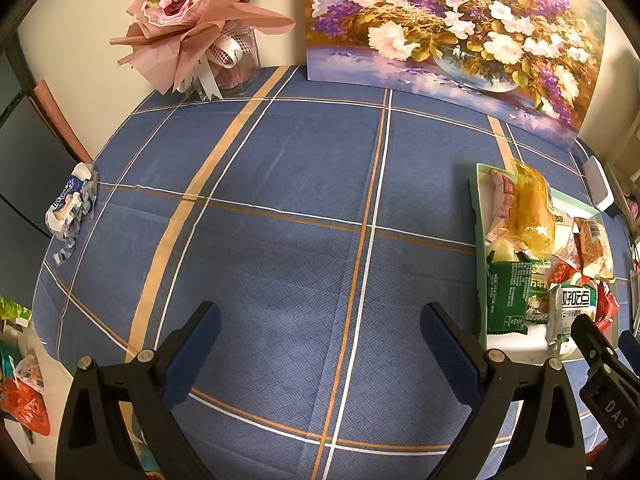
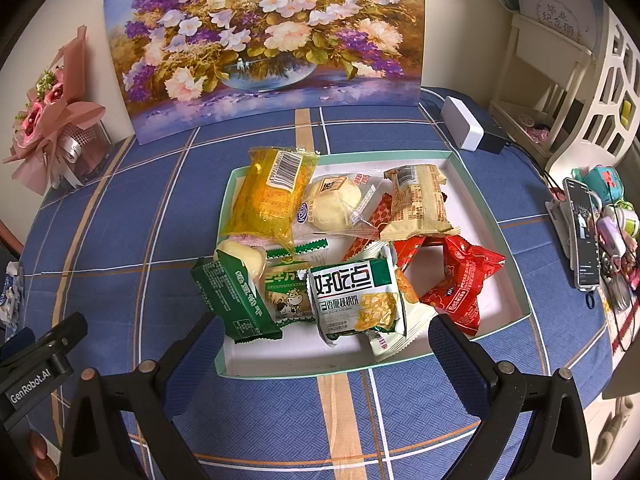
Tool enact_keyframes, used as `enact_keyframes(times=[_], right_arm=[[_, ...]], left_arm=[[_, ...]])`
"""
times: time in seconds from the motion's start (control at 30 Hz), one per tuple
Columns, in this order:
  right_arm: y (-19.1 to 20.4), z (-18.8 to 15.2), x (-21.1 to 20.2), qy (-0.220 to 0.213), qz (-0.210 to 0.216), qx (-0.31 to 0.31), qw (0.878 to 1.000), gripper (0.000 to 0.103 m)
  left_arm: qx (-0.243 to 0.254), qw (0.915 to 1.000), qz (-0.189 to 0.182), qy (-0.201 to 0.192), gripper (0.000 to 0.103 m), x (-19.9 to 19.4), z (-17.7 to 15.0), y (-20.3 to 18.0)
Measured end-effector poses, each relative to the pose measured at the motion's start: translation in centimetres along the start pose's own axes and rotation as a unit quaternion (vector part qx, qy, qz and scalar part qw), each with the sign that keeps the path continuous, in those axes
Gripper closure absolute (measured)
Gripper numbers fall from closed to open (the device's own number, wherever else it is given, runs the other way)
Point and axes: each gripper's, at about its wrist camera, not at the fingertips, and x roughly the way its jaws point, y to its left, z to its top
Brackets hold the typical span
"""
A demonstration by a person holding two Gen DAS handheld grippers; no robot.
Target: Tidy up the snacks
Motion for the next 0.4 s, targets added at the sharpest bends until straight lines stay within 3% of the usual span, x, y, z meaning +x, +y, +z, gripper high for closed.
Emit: enact_keyframes(times=[0.4], right_arm=[[0.01, 0.0, 0.06, 0.0, -0.001, 0.001, 1.0, 0.0]], left_arm=[[0.001, 0.9999, -0.009, -0.009, 0.003, -0.36, -0.07, -0.04]])
